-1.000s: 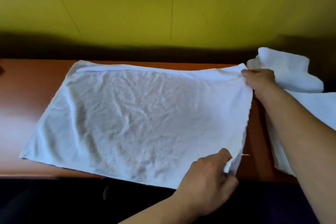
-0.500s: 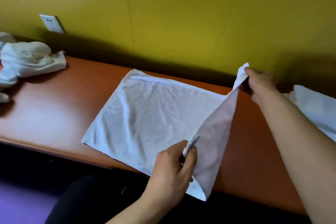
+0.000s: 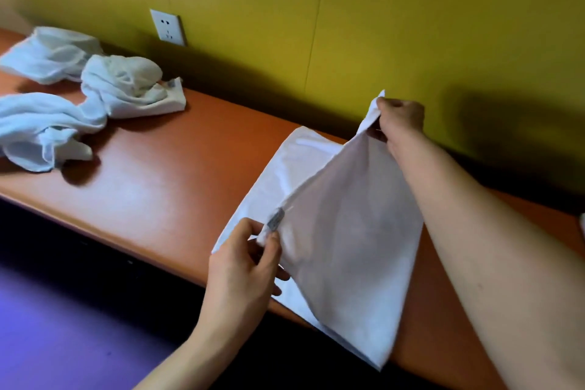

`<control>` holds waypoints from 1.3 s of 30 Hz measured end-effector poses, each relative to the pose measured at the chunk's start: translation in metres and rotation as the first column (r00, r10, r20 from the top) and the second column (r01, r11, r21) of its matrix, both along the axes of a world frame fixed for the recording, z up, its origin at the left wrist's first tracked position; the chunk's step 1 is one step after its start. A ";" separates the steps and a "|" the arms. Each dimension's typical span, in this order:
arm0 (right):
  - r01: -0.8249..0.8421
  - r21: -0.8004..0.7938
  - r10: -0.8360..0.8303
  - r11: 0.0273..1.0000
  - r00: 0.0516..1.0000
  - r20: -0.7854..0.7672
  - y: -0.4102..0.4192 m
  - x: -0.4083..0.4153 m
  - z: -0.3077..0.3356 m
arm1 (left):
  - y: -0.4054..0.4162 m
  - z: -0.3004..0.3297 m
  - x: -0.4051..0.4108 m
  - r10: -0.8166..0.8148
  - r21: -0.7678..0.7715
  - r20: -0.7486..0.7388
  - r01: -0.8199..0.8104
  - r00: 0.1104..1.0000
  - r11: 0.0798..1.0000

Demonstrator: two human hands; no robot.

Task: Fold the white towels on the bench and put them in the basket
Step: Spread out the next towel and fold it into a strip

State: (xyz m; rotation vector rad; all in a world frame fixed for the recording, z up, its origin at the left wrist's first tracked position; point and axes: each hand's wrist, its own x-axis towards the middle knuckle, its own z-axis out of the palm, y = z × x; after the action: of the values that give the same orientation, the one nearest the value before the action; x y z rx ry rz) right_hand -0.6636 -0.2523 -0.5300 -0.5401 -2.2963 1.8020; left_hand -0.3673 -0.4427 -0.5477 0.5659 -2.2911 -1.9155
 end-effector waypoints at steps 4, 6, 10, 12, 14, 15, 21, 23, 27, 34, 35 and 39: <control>-0.066 0.063 0.065 0.996 0.998 0.015 -0.035 -0.043 -0.046 | -0.034 -0.021 -0.004 0.062 -0.045 0.055 -0.059 0.997 0.997; -0.093 0.069 0.091 0.993 0.995 0.028 -0.058 -0.040 -0.051 | -0.046 -0.032 -0.007 0.076 -0.083 0.091 -0.068 0.993 0.994; -0.148 0.003 0.147 0.989 0.987 0.057 -0.092 -0.019 -0.041 | -0.063 -0.058 -0.015 0.106 -0.229 0.146 -0.070 0.984 0.971; -0.207 -0.092 0.215 0.974 0.973 0.089 -0.094 -0.004 -0.041 | -0.072 -0.072 -0.017 0.129 -0.385 0.183 -0.050 0.975 0.922; -0.237 -0.080 0.244 0.968 0.965 0.100 -0.084 0.020 -0.045 | -0.078 -0.082 -0.018 0.142 -0.441 0.225 -0.029 0.964 0.897; -0.237 -0.031 0.239 0.971 0.965 0.107 -0.074 0.036 -0.051 | -0.081 -0.086 -0.018 0.140 -0.448 0.245 -0.017 0.959 0.894; -0.218 0.371 0.187 0.903 0.975 0.116 0.000 0.162 -0.083 | -0.078 -0.089 -0.023 0.121 -0.557 0.229 0.028 0.966 0.830; -0.156 0.464 0.112 0.872 0.986 0.121 0.019 0.210 -0.087 | -0.079 -0.090 -0.025 0.117 -0.602 0.188 0.020 0.975 0.798; -0.114 0.578 -0.046 0.808 0.966 0.255 0.043 0.287 -0.107 | -0.082 -0.093 -0.037 0.074 -0.613 0.262 0.107 0.962 0.783; -0.269 0.621 -0.086 0.736 0.873 0.480 0.039 0.344 -0.116 | -0.078 -0.085 -0.030 0.024 -0.535 0.332 0.167 0.943 0.828; -0.245 0.596 -0.071 0.765 0.887 0.456 0.039 0.346 -0.114 | -0.077 -0.083 -0.026 0.020 -0.525 0.311 0.154 0.950 0.837; -0.072 0.394 -0.059 0.916 0.949 0.310 0.051 0.356 -0.102 | -0.069 -0.070 -0.004 0.045 -0.400 0.209 0.043 0.977 0.915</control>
State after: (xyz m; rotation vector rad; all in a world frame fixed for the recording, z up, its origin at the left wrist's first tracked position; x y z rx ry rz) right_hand -0.3077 -0.2016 -0.6316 -0.7919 -2.7800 1.2539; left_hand -0.3708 -0.5113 -0.6173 0.7456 -2.7115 -1.3676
